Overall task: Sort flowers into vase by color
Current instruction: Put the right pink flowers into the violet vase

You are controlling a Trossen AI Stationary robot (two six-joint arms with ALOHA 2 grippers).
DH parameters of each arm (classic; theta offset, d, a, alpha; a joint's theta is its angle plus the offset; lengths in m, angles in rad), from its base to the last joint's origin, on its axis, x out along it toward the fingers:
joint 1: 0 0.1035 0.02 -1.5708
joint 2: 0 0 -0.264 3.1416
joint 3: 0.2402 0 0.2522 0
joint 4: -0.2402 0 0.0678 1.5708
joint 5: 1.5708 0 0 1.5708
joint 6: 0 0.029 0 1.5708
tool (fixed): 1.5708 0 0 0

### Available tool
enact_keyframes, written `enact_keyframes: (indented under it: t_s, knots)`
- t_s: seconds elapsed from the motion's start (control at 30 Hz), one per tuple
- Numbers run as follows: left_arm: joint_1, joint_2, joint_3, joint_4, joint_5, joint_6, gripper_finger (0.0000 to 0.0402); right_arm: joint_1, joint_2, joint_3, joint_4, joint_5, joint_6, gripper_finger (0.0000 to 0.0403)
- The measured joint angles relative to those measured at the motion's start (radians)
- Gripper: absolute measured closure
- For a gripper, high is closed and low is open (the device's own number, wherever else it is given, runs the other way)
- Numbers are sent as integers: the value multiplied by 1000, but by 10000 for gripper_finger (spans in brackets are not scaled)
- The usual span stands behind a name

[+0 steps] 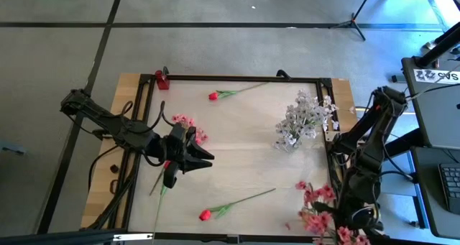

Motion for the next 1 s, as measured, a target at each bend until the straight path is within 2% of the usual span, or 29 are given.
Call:
enact_keyframes:
  t_s: [0.17, 0.63, 0.73, 1.0]
  knots:
    - [0, 0, 0, -1, 0, 0, 295, 15, -39, 0, -63, 63, -5, 402]
    - [8, 0, 0, -4, -10, 0, 295, 67, -62, 0, -120, 134, 8, 402]
    - [15, 0, 0, -4, -13, 0, 295, 101, -72, 0, -137, 192, 26, 402]
    - [37, 0, 0, -3, -12, -22, 295, 226, -150, 0, -185, 477, 54, 402]
